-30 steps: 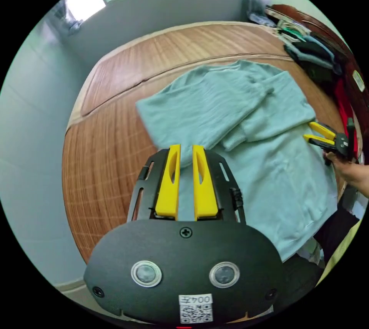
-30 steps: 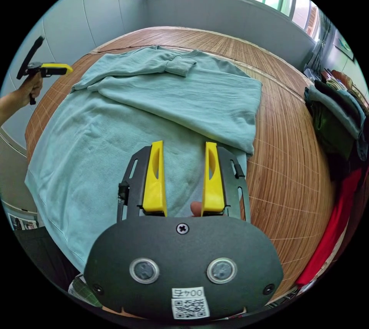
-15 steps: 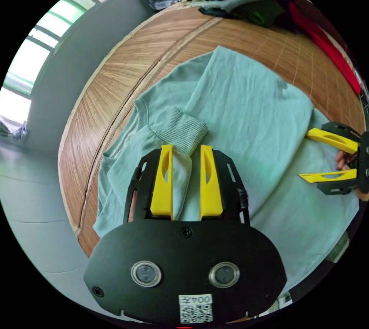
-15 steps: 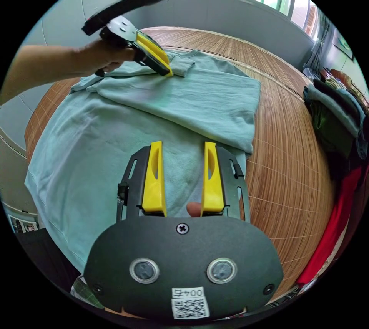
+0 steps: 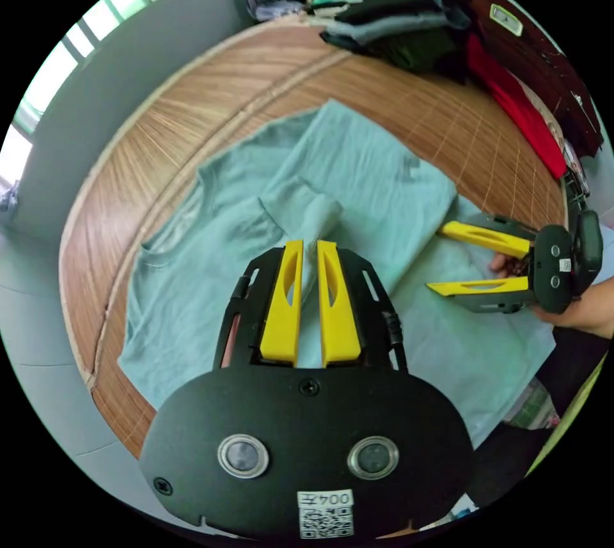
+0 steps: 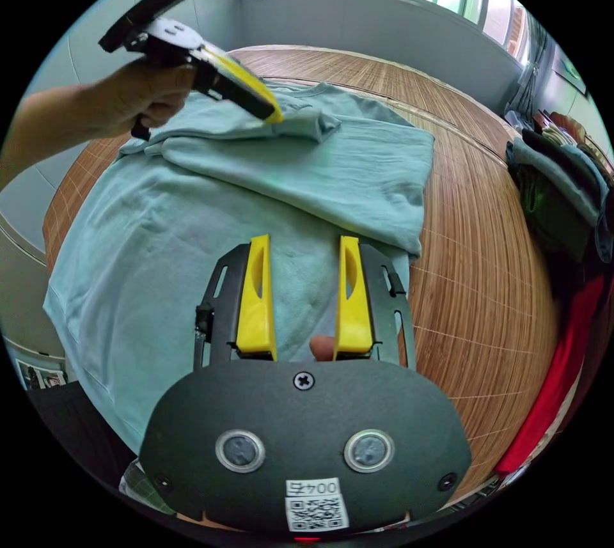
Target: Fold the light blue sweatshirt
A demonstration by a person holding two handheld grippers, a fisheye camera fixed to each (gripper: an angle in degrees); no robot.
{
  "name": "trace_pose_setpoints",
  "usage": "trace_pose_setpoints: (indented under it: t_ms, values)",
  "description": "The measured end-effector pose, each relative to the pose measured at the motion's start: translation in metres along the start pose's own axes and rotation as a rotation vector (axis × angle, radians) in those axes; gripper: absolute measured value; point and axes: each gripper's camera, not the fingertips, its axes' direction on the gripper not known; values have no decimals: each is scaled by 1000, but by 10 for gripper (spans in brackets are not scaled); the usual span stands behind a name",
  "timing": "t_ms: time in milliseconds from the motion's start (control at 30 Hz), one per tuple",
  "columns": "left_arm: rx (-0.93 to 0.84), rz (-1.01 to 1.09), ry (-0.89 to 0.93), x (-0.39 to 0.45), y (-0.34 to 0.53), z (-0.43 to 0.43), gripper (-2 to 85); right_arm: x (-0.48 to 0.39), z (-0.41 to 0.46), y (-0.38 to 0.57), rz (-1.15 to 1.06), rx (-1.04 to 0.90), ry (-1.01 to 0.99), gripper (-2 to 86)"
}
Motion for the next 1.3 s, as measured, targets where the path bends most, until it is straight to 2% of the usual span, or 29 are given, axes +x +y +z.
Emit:
trace_pose_setpoints:
  t_ms: [100, 233, 367, 467, 533, 833, 900, 1000, 1067, 1167, 1300]
  values:
    - [64, -86, 18, -8, 18, -16, 26, 6, -2, 1, 8, 1, -14, 146]
    - [115, -304, -26, -38, 85, -48, 29, 6, -4, 1, 0, 1, 2, 147]
    - [53, -663, -76, -86, 184, -54, 38, 6, -7, 2, -14, -2, 25, 151]
    - [-3, -865, -110, -107, 243, -50, 51, 12, -8, 3, -10, -2, 18, 152]
    - [-30, -924, -130, -112, 265, -47, 59, 15, -8, 3, -9, -3, 16, 152]
    - [-82, -941, -148, -114, 285, -29, 69, 30, -10, 5, -27, -42, 7, 144]
    - [-79, -931, -148, -113, 286, -29, 68, 36, -18, 4, -3, -77, -44, 131]
    - [-68, -918, -145, -111, 289, -32, 68, 48, -57, 11, 6, 37, -311, 66]
    - [-60, -888, -166, -109, 288, -35, 68, 57, -74, 7, 104, 142, -411, 44]
    - [-50, -848, -201, -108, 285, -41, 67, 83, -49, -20, 323, 154, -523, 64]
    - [-48, -826, -211, -111, 285, -41, 69, 109, -9, -53, 497, 165, -636, 98]
